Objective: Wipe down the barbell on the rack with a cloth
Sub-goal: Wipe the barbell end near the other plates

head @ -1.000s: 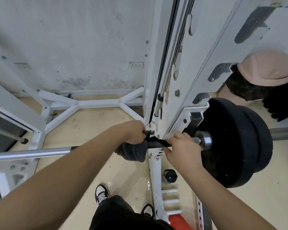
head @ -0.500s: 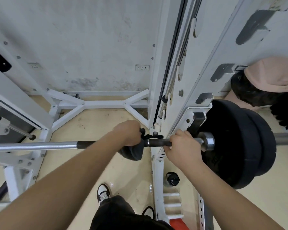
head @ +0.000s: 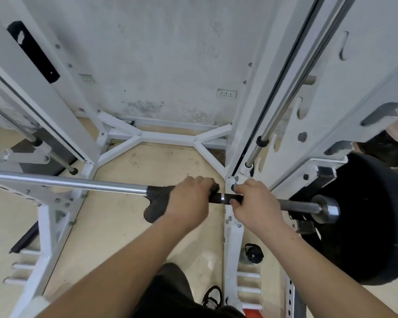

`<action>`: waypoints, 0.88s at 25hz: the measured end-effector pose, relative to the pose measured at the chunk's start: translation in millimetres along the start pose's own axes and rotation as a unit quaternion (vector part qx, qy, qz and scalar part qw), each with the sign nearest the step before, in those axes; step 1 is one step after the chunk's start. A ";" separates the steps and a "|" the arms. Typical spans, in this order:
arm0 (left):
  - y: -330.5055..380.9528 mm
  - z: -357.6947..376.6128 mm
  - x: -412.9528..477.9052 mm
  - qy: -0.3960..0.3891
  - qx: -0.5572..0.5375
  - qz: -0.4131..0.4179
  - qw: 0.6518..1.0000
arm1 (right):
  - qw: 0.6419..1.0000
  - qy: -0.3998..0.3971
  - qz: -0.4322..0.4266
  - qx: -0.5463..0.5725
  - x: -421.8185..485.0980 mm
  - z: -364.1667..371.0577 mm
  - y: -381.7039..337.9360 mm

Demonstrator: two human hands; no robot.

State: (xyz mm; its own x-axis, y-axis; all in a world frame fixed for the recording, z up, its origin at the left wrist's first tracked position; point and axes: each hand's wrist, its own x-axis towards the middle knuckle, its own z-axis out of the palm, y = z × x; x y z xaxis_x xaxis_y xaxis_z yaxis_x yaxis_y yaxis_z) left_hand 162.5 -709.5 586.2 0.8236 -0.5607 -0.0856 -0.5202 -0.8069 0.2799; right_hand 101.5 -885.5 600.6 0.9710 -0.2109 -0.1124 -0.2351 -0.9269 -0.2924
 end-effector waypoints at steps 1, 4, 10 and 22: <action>-4.7 0.9 -5.9 0.013 -0.001 0.043 0.999 | 1.000 0.000 -0.012 0.000 4.1 1.9 -7.1; -66.1 -19.2 -3.7 0.005 -0.026 -0.046 0.999 | 0.999 -0.009 -0.041 -0.018 11.7 8.8 -26.4; -66.6 -13.2 -29.1 0.049 -0.018 -0.021 0.998 | 1.000 -0.006 -0.011 -0.009 16.2 14.2 -36.0; -46.2 -21.6 -3.4 0.023 -0.055 -0.167 0.984 | 0.995 0.083 -0.014 0.062 -34.6 -0.3 27.7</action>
State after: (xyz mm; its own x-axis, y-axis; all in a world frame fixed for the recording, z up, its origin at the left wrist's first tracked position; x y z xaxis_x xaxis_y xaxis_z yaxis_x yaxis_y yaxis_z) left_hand 188.6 -666.4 594.2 0.9552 -0.2560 -0.1483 -0.1926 -0.9187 0.3449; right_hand 61.4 -904.0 596.7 0.9684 -0.2438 0.0529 -0.2017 -0.8899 -0.4090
